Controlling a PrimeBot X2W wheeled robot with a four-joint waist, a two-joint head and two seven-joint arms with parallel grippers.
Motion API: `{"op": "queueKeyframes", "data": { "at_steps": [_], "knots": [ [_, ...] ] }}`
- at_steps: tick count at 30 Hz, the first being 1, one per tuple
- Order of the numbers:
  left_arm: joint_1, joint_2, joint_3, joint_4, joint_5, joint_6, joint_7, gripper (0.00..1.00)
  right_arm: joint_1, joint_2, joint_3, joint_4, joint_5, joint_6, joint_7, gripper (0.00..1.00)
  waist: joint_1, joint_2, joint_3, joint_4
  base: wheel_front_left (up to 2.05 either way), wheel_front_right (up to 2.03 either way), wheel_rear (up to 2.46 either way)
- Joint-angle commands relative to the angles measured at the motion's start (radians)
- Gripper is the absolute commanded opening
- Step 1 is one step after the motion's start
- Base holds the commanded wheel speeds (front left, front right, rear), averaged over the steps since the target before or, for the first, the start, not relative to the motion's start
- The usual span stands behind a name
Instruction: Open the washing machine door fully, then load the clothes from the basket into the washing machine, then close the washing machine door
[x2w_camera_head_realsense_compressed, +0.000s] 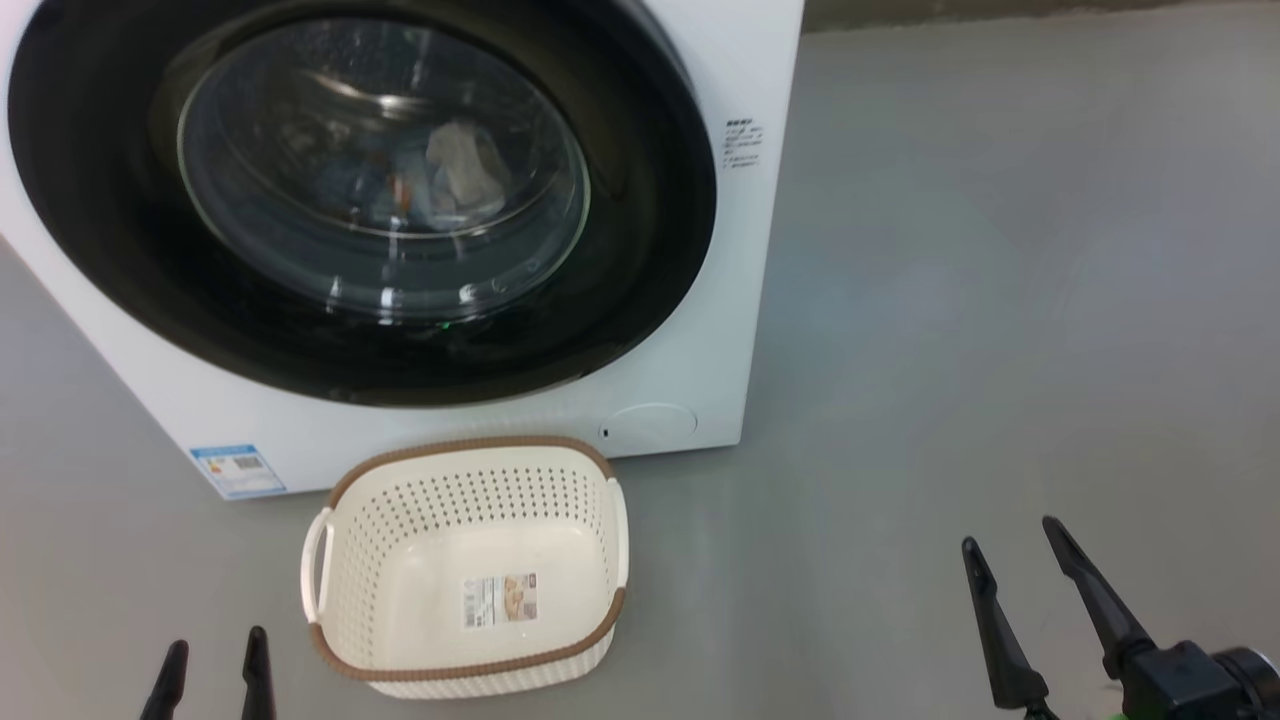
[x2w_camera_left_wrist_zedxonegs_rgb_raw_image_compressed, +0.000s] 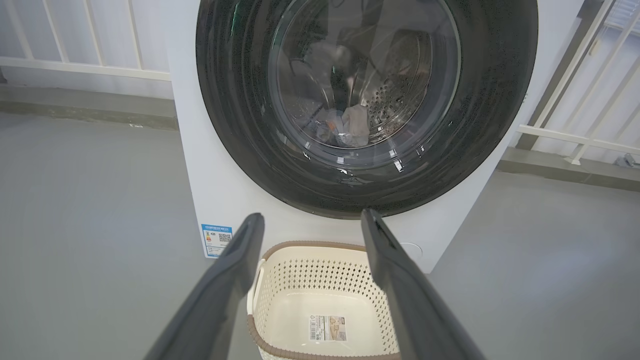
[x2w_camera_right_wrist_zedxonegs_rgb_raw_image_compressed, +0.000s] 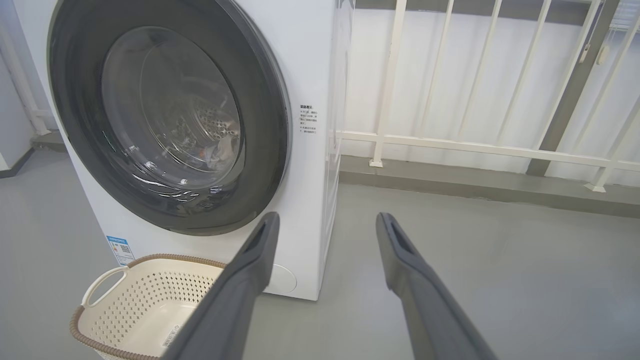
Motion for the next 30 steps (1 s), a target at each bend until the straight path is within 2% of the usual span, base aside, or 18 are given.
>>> {"op": "queueKeyframes", "data": {
  "at_steps": [1, 13, 30],
  "knots": [
    [-0.018, 0.007, 0.039, -0.018, 0.009, -0.003, -0.008, 1.0, -0.007, -0.005, 0.026, -0.024, 0.012, -0.006, -0.002, 1.0, 0.0, 0.0, -0.039, -0.027, 0.0, 0.0, 0.0],
    [-0.003, -0.024, 0.035, -0.023, 0.033, -0.003, -0.008, 1.0, 0.026, -0.005, -0.026, 0.021, 0.027, -0.006, -0.002, 1.0, 0.0, 0.0, -0.061, -0.021, 0.0, 0.0, 0.0],
    [-0.001, -0.01, 0.025, -0.034, 0.027, -0.003, -0.008, 1.0, 0.007, -0.005, -0.023, 0.048, 0.023, -0.006, -0.002, 1.0, 0.0, 0.0, -0.044, 0.025, 0.0, 0.0, 0.0]
  ]
}}
